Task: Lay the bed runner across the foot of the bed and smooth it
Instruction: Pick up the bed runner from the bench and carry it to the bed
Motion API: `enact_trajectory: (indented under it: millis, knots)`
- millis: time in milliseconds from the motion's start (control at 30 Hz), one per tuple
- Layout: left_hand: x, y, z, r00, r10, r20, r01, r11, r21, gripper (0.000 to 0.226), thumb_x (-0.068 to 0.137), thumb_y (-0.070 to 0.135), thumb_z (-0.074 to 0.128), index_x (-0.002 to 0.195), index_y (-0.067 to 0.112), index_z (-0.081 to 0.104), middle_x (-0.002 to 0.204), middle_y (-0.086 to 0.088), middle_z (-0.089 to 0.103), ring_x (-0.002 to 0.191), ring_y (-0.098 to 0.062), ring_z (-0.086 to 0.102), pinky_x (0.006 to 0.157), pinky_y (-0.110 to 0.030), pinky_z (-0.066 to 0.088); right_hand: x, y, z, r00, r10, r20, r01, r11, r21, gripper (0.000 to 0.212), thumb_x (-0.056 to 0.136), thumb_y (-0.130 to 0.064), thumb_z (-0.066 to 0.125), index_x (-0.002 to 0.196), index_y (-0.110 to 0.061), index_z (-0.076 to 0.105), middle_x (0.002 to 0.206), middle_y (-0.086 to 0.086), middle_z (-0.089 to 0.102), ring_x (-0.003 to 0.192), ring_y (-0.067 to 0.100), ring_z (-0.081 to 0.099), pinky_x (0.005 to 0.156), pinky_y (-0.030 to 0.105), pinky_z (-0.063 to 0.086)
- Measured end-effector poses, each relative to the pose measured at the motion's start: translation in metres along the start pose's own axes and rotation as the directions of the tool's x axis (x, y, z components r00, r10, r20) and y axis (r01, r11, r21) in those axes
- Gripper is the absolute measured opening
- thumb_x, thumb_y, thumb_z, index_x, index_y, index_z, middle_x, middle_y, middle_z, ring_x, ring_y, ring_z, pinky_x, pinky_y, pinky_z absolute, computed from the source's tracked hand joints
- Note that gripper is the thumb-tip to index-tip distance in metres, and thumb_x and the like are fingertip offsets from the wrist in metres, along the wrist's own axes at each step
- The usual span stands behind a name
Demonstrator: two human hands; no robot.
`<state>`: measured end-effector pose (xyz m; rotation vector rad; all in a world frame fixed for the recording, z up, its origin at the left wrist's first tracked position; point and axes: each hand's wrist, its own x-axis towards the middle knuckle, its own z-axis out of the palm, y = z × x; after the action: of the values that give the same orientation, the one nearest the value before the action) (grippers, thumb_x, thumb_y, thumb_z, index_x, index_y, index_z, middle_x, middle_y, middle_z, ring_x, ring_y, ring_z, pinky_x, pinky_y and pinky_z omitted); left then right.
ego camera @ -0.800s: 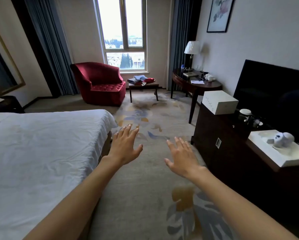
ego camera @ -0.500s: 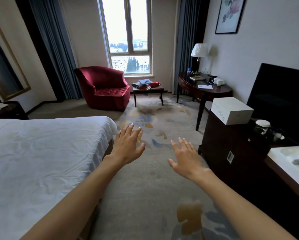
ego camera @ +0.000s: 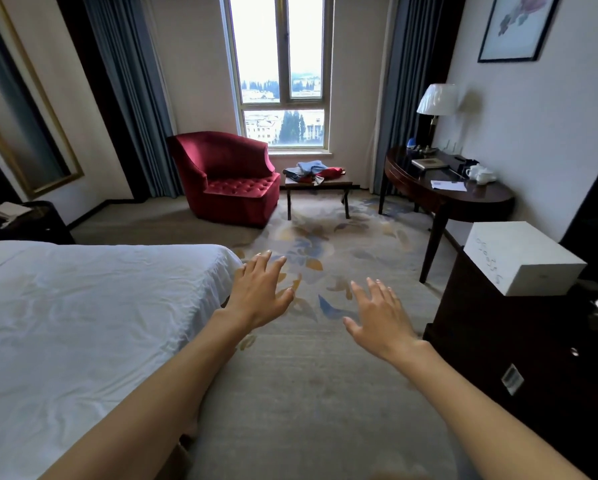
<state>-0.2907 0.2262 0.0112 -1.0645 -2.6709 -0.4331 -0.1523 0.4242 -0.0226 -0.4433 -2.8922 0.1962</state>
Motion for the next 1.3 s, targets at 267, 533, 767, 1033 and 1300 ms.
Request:
enact_trajectory:
  millis: [267,533,767,1033,1300]
  knots:
    - [0.155,-0.045,0.064,1.000,0.023,-0.015,-0.023,1.000,-0.005,0.069,0.086,0.050,0.049,0.145,0.022,0.027,0.152,-0.014,0.024,0.141,-0.029,0.017,0.111,-0.044,0.017,0.154,0.038,0.041,1.000,-0.001,0.002,0.001,0.999,-0.034,0.077,0.086,-0.050,0.052,0.148,-0.019,0.019,0.153,0.018,0.022,0.142,0.031,0.016,0.116,0.041,0.012]
    - [0.316,-0.077,0.115,0.999,0.046,-0.012,-0.047,0.998,-0.038,0.071,0.084,0.050,0.049,0.145,0.022,0.027,0.152,-0.014,0.024,0.141,-0.029,0.017,0.112,-0.044,0.017,0.312,0.080,0.043,1.000,0.012,-0.022,-0.013,0.998,-0.060,0.077,0.087,-0.049,0.053,0.148,-0.019,0.019,0.154,0.018,0.021,0.143,0.031,0.015,0.116,0.041,0.011]
    - [0.436,-0.096,0.160,0.998,0.058,-0.017,-0.058,0.998,-0.007,0.071,0.084,0.050,0.048,0.145,0.021,0.026,0.153,-0.012,0.024,0.140,-0.029,0.018,0.112,-0.044,0.018,0.426,0.131,0.062,1.000,0.007,-0.012,-0.008,0.999,-0.044,0.075,0.088,-0.048,0.053,0.149,-0.018,0.018,0.153,0.018,0.021,0.143,0.031,0.015,0.117,0.042,0.012]
    - [0.606,-0.107,0.216,0.999,0.040,-0.022,-0.040,0.999,0.002,0.071,0.084,0.049,0.048,0.145,0.021,0.026,0.152,-0.014,0.022,0.141,-0.029,0.017,0.112,-0.043,0.017,0.596,0.208,0.078,0.998,-0.013,-0.059,0.011,0.999,-0.031,0.076,0.088,-0.047,0.054,0.148,-0.018,0.020,0.152,0.019,0.024,0.142,0.031,0.017,0.117,0.042,0.014]
    - [0.748,-0.143,0.244,0.999,-0.007,-0.045,0.009,0.999,0.040,0.070,0.084,0.048,0.050,0.145,0.020,0.028,0.152,-0.014,0.024,0.140,-0.029,0.019,0.112,-0.044,0.017,0.760,0.245,0.096,0.997,-0.060,-0.045,0.059,0.998,-0.022,0.075,0.088,-0.045,0.054,0.148,-0.017,0.019,0.153,0.018,0.022,0.143,0.031,0.015,0.117,0.041,0.011]
